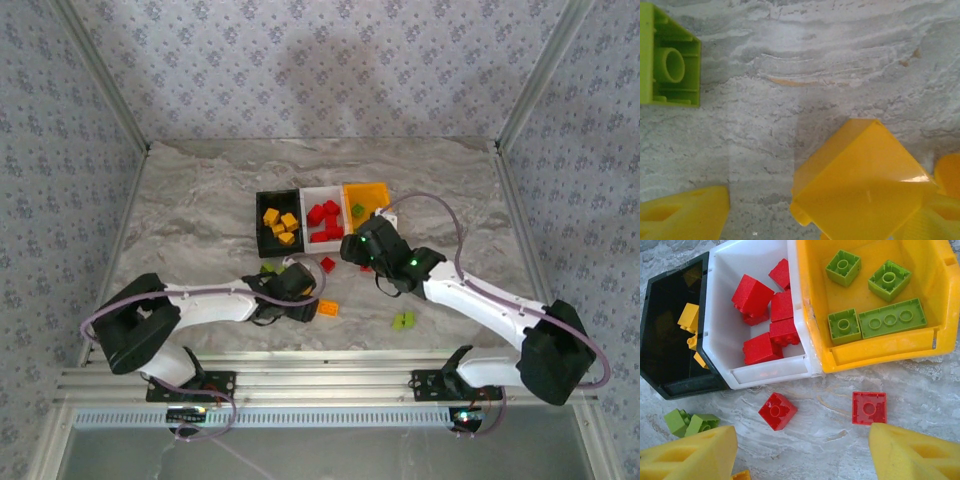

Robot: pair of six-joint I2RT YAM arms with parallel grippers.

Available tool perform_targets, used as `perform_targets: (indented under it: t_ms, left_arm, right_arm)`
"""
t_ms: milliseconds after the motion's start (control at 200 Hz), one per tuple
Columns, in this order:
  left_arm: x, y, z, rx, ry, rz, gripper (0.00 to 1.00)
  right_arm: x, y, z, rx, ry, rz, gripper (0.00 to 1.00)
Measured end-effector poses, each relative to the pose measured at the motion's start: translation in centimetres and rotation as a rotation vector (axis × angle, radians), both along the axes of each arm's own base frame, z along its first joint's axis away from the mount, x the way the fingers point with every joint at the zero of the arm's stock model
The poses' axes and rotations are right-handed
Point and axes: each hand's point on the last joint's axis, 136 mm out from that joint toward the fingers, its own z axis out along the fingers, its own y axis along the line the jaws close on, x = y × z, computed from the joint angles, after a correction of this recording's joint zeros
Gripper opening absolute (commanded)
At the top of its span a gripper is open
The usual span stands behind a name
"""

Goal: Sort the legos into containers by color

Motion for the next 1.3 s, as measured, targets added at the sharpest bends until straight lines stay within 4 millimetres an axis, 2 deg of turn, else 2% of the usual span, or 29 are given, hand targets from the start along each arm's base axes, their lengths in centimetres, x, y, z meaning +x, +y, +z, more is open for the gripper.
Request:
perform_targets:
  t_ms: [140, 270, 350, 585, 855, 949, 1164, 1249, 1299]
  left_arm:
    - [0.6, -0.7, 0.1, 0.024, -0.006, -0.029, 0.66]
    - [0.9, -1.1, 0.1, 0.029, -0.015, -0.051, 0.70]
    - [1.0, -1.3, 0.0, 0.028, -0.021, -0.060, 0.69]
    - [1.5, -2.3, 0.2, 0.000, -0.050, -0.084, 0.44]
    - [1.8, -2.6, 0.8, -0.024, -0.070, -0.088, 0.31]
    - [1.7, -2.5, 2.3, -0.055, -0.089, -0.080, 0.29]
    - [1.9, -1.7, 7.8, -0.138, -0.174, -0.058, 0.28]
    - [2.8, -0.8, 9.9, -0.151, -0.204, -0.022, 0.28]
    - [4.1, 0.0, 11.3, -0.163, -0.230, 0.021, 0.29]
  right_arm:
    - [-0.2, -0.3, 0.2, 0.004, -0.009, -0.005, 0.72]
    - [-0.4, -0.6, 0.4, 0.007, -0.015, -0.008, 0.72]
    - [-0.4, -0.6, 0.3, 0.007, -0.014, -0.008, 0.72]
    - [-0.3, -0.8, 0.3, 0.006, -0.013, -0.013, 0.72]
    - [-0.3, -0.9, 0.3, 0.006, -0.013, -0.015, 0.72]
    - [-0.2, -1.0, 0.3, 0.008, -0.012, -0.021, 0.72]
    - [-0.2, -1.1, 0.3, 0.014, -0.010, -0.029, 0.72]
    - [-0.3, -1.3, 0.4, 0.020, -0.013, -0.033, 0.72]
    - [-0.3, -1.4, 0.4, 0.022, -0.015, -0.035, 0.72]
